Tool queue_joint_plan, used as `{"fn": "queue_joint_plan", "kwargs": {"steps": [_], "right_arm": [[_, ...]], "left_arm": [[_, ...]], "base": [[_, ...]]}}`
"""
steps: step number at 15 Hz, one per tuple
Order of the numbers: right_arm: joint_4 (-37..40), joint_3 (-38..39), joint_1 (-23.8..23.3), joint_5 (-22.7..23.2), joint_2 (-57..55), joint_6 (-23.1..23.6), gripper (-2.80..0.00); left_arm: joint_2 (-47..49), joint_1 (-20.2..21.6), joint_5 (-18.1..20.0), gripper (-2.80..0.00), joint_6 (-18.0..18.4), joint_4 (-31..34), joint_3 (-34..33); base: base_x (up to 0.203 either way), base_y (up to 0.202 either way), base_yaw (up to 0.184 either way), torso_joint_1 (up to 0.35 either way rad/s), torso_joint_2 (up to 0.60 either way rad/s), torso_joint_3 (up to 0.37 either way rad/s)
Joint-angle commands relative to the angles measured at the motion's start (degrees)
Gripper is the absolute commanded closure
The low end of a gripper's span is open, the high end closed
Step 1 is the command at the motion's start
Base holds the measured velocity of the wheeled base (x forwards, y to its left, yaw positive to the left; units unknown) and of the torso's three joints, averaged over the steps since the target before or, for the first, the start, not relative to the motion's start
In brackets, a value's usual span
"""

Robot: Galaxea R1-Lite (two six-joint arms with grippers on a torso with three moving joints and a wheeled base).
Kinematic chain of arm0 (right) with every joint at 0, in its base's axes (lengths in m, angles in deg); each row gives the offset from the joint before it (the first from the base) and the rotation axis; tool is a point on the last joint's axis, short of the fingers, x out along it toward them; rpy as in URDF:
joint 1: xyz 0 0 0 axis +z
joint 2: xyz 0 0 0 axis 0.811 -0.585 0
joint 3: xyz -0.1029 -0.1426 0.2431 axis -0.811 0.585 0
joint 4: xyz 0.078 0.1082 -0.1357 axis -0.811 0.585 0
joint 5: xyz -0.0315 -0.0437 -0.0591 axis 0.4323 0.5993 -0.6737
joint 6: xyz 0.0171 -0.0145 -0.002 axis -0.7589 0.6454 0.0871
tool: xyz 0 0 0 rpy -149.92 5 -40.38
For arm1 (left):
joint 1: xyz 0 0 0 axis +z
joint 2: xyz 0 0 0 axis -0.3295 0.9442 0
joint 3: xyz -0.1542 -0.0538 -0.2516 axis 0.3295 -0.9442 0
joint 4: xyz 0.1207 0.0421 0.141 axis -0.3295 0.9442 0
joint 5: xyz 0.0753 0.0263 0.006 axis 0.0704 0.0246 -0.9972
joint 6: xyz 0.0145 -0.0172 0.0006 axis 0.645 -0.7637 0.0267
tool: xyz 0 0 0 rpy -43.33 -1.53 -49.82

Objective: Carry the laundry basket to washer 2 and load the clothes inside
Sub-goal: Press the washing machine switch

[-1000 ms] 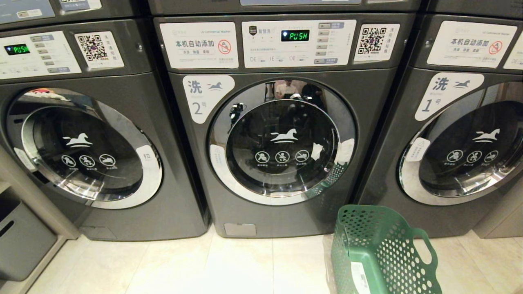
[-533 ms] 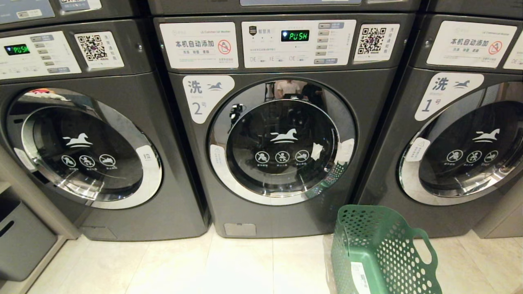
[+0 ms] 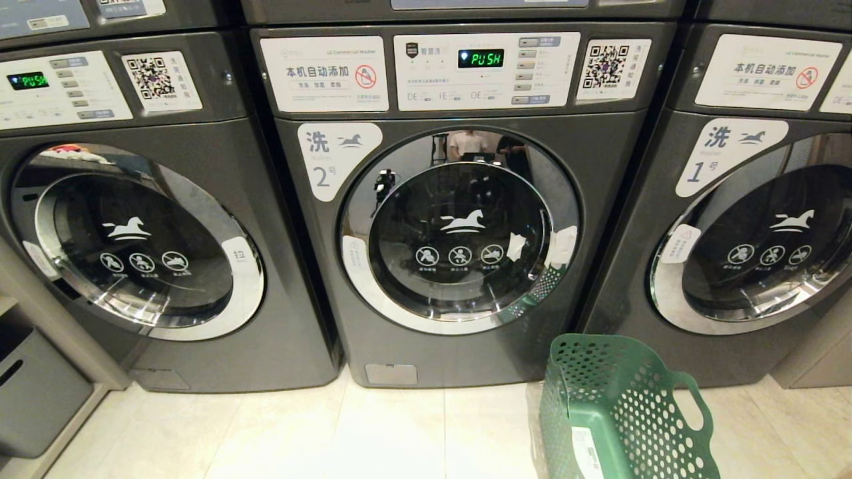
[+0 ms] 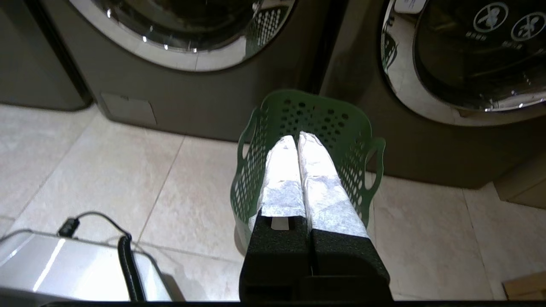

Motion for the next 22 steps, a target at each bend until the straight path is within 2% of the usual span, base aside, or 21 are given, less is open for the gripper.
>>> {"fn": "queue_joint_plan", "kwargs": {"steps": [1,2,4,5,6,7,8,10,11,12,15,17,20,21,22], "right_arm": [[-3.3,1.04,0.01,0.03,-0.3,-1.21,0.0],[-3.68,1.04,0.01,-0.68,-0.3,-1.87,0.0],[-3.49,1.04,0.01,-1.92,-0.3,-7.13,0.0],[-2.48,0.99,0.01,1.56,-0.3,-7.58,0.0],[0.27,0.23,0.04,7.07,-0.31,-7.04,0.0],[2.89,-0.8,0.08,10.2,-0.3,-4.26,0.0],[4.19,-1.21,0.02,9.63,-0.3,-1.82,0.0],[1.55,-0.31,0.01,5.57,-0.3,-2.23,0.0],[-0.42,0.43,0.02,4.32,-0.3,-4.18,0.0],[1.03,0.06,0.05,4.13,-0.3,-6.09,0.0],[5.87,-1.35,0.22,4.72,-0.35,-7.06,0.0],[7.0,-1.74,3.08,5.14,-0.32,-7.24,0.0],[7.08,-1.85,12.16,4.79,0.21,-6.69,0.0],[6.84,-1.79,12.36,2.68,0.35,-4.85,0.0],[6.35,-1.31,12.33,-2.17,0.38,-3.91,0.0]], "left_arm": [[-4.02,0.13,-0.39,0.0,-0.27,-0.36,-0.23],[-4.02,0.13,-0.47,0.0,-0.27,-0.42,-0.3],[-4.02,0.13,-0.58,0.0,-0.25,-0.53,-0.32],[-4.02,0.13,-0.87,0.0,-0.27,-0.51,-0.32],[-4.02,0.13,-1.11,0.0,-0.27,-0.44,-0.32],[-4.02,0.13,-1.11,0.0,-0.27,-0.44,-0.23],[-4.02,0.13,-1.2,0.0,-0.27,-0.44,-0.23],[-4.02,0.13,-1.11,0.0,-0.27,-0.44,-0.23],[-4.02,0.13,-1.11,0.0,-0.27,-0.44,-0.23],[-4.02,0.13,-1.17,0.0,-0.27,-0.44,-0.23],[-3.95,0.13,-0.71,0.0,-0.23,0.08,-0.06],[-4.01,0.13,-0.79,0.0,-0.19,-0.27,-0.15],[-4.02,0.13,-0.5,0.0,-0.18,0.17,-0.06],[-3.93,0.13,-0.58,0.0,-0.18,0.17,-0.06],[-4.01,0.13,-0.59,0.0,-0.17,0.09,-0.06]], "base": [[0.0,0.0,0.0,0.0,0.0,0.0],[0.0,0.0,0.0,0.0,0.0,0.0],[0.0,0.0,0.0,0.0,0.0,0.0],[0.0,0.0,0.0,0.0,0.0,0.0],[0.0,0.0,0.0,0.0,0.0,0.0],[0.0,0.0,0.0,0.0,0.0,0.0],[0.0,0.0,0.0,0.0,0.0,0.0],[0.0,0.0,0.0,0.0,0.0,0.0],[0.0,0.0,0.0,0.0,0.0,0.0],[0.0,0.0,0.0,0.0,0.0,0.0],[0.0,0.0,0.0,0.0,0.0,0.0],[0.0,0.0,0.0,0.0,0.0,0.0],[0.0,0.0,0.0,0.0,0.0,0.0],[0.0,0.0,0.0,0.0,0.0,0.0],[0.0,0.0,0.0,0.0,0.0,0.0]]}}
